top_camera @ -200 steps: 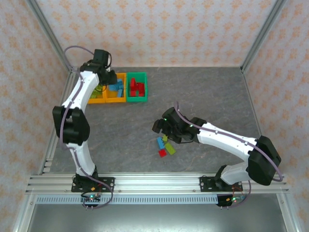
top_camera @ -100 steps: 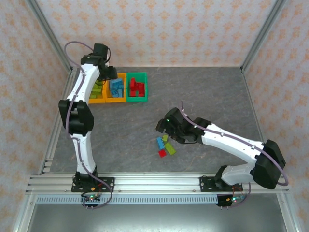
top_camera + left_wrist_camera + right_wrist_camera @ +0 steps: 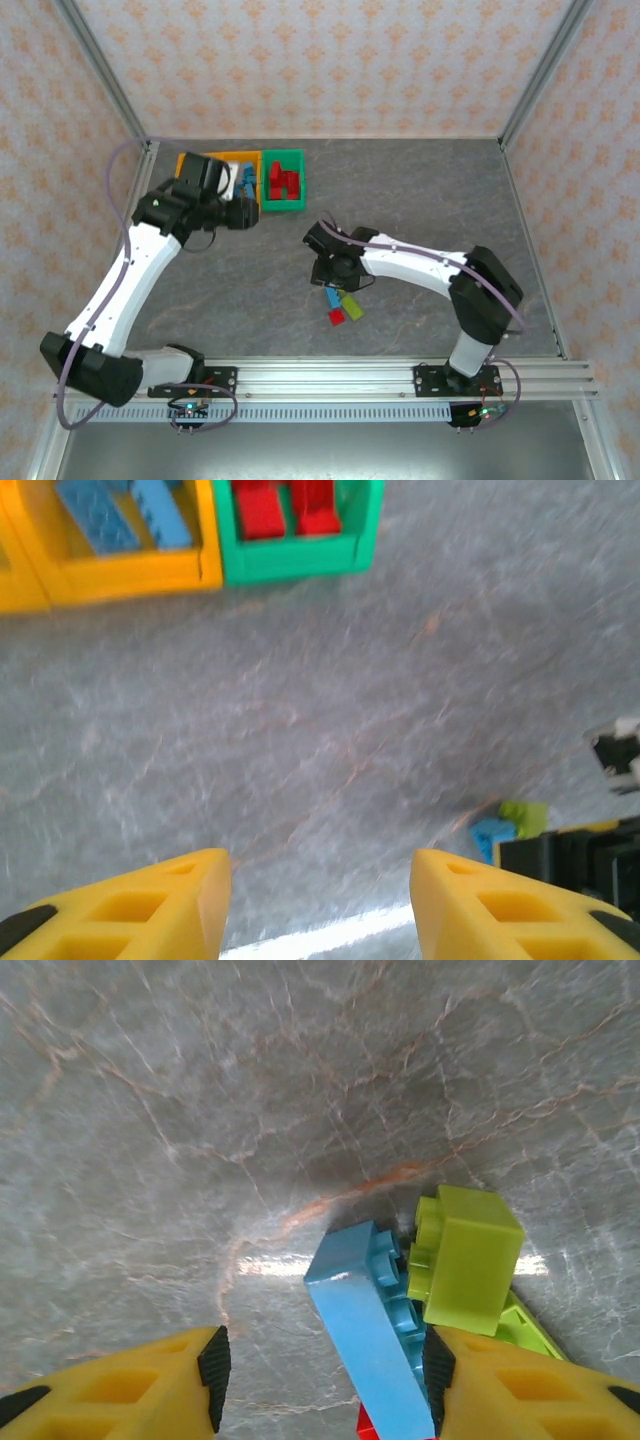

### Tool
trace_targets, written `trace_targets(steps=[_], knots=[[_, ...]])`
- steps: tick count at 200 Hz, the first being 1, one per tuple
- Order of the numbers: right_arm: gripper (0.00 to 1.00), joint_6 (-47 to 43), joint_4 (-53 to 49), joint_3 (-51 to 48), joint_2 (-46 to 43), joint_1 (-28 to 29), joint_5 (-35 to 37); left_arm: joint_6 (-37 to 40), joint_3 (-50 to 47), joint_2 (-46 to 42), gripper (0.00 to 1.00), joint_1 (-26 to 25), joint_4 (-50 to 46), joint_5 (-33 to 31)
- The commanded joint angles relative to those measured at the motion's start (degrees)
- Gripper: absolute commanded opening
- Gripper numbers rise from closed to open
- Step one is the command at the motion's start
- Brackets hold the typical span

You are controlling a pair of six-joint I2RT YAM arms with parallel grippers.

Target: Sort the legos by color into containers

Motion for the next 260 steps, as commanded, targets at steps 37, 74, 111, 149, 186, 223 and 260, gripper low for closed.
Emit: trace_targets(steps=[37,74,111,149,186,223,260], knots=[[0.4,-2.83,-7.26,3.35,4.23,1.56,0.93,0.55,-2.71,-3.16,0.51,-0.03,-1.83,-3.12],[0.52,-1.98,-9.1,3.21,6.07,1.69,1.84,0.39,-2.45,-2.57,0.52,-0.04,-0.72,-2.37],[0.42,-4.09,-6.58,4.28,8.0,1.62,0.68,0.67,-2.77,-2.31,0.52,-0.03,0.01,-2.07],[0.26,-5.74,-8.12,9.98,11.33,1.65,1.12,0.59,-3.49,-2.82,0.52,-0.08,-0.29,-1.86],[0.14,-5.61,-7.64,11.62,7.65,1.68,2.29,0.03,-3.3,-5.04,0.53,-0.03,-1.48,-1.79],[0.14,-5.94,-3.87,18.03,3.54,1.52,5.11,-4.72,-0.85,-8.38,0.54,-0.02,-4.49,-3.97],[0.14,-6.05,3.63,28.15,9.87,-1.51,7.63,-9.81,1.07,-12.58,0.63,-0.07,-5.38,-6.57]])
